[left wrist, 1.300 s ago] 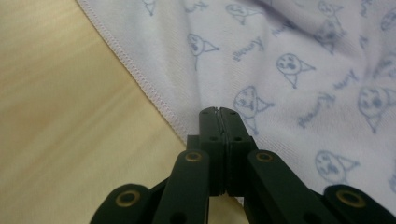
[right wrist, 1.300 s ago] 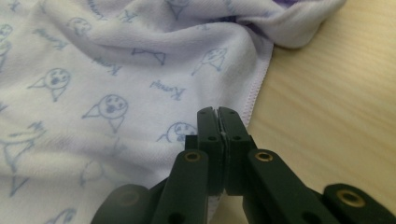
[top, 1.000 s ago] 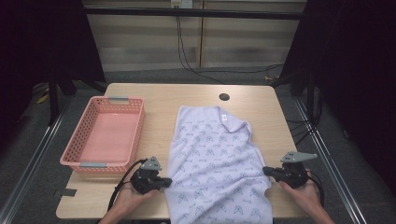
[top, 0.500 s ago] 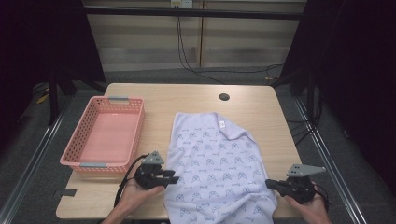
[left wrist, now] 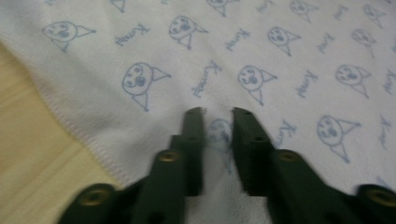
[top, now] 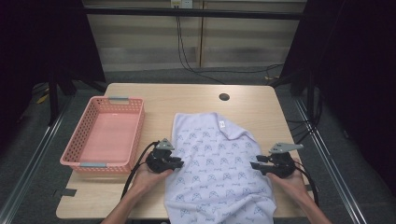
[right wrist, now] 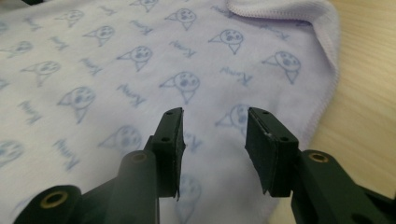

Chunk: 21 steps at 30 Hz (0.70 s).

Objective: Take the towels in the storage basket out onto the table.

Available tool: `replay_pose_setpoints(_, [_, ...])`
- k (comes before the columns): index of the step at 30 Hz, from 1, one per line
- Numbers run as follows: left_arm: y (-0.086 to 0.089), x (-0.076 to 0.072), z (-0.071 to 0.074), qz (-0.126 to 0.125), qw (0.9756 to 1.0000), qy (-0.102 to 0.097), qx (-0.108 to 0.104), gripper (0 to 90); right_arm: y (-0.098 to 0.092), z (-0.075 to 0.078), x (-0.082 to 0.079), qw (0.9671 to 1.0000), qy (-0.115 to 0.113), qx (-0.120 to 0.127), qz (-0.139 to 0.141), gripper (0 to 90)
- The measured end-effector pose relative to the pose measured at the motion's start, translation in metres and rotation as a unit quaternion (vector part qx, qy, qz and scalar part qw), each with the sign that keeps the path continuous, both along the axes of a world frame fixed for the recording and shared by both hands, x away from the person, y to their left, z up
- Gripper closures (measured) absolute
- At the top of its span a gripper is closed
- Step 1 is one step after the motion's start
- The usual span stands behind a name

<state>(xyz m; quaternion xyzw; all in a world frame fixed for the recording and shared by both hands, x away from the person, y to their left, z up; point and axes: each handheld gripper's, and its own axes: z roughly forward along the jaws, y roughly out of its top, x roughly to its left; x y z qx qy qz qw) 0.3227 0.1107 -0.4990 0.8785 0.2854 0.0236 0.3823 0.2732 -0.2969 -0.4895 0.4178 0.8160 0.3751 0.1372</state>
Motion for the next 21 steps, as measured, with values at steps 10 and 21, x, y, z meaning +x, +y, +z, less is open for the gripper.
replay_pose_setpoints(10, [-0.002,-0.005,-0.001,-0.009,0.9999,0.004,-0.014,79.5,0.006,-0.01,0.008,0.9992,0.012,-0.036,-0.009,87.5])
replay_pose_setpoints(21, [-0.014,-0.049,0.004,-0.095,0.9949,0.033,-0.003,81.1,-0.017,0.002,-0.066,0.9984,0.051,-0.022,-0.009,81.6])
